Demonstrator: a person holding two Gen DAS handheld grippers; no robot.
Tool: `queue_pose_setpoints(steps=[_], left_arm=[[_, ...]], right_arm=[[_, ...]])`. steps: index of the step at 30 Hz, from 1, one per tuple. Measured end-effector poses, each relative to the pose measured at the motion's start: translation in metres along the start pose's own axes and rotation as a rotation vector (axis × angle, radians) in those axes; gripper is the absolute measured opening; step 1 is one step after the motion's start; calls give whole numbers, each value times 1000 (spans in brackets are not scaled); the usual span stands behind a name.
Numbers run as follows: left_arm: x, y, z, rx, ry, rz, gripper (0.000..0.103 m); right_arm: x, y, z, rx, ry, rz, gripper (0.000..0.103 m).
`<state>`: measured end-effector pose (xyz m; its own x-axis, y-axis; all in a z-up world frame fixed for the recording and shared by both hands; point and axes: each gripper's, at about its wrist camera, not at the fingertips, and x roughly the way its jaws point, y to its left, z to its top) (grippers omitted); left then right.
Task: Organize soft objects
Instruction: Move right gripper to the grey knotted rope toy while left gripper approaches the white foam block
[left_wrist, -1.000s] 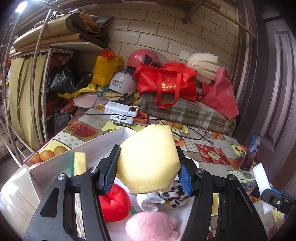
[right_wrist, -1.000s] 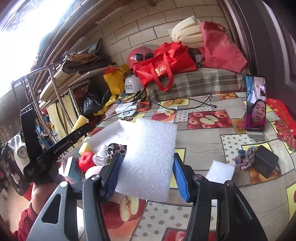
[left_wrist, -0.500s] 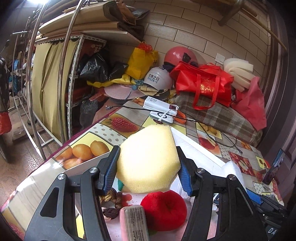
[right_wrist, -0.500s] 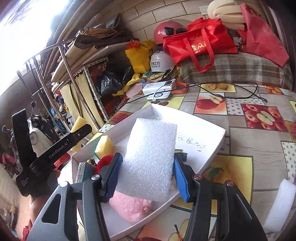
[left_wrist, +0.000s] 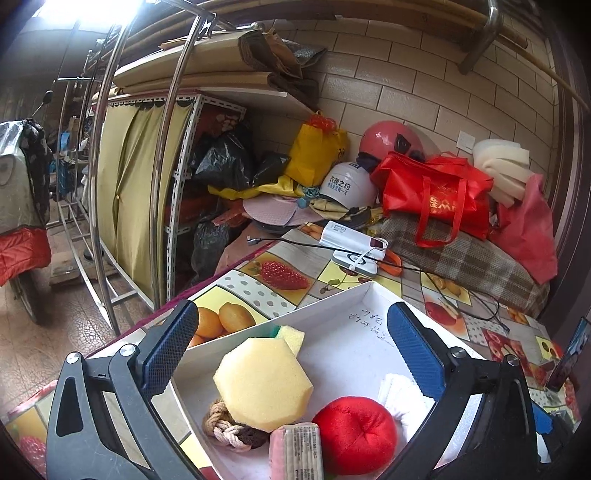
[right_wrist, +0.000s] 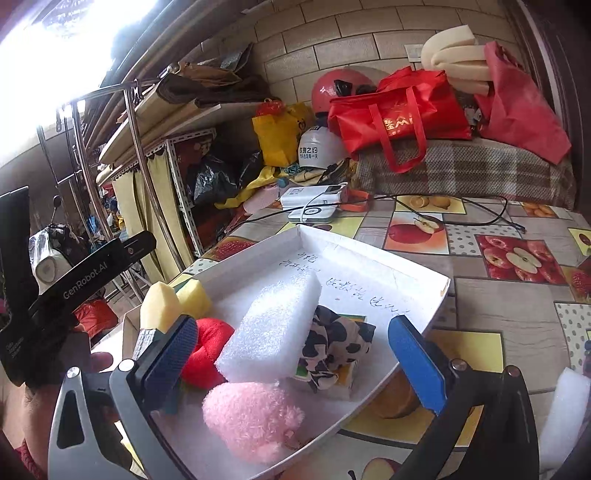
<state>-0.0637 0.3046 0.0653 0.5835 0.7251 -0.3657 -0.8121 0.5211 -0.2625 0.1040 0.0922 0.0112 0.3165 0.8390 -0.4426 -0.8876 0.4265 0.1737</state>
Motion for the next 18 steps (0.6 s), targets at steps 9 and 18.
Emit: queue_pose_setpoints(steps=[9, 18], left_arm=[[-8, -7, 1, 25, -28, -17, 103], [-24, -34, -7, 92, -67, -113, 103]], right_arm=[[-21, -10, -9, 48, -5, -2, 103], [-51, -48, -27, 108, -10, -84, 103]])
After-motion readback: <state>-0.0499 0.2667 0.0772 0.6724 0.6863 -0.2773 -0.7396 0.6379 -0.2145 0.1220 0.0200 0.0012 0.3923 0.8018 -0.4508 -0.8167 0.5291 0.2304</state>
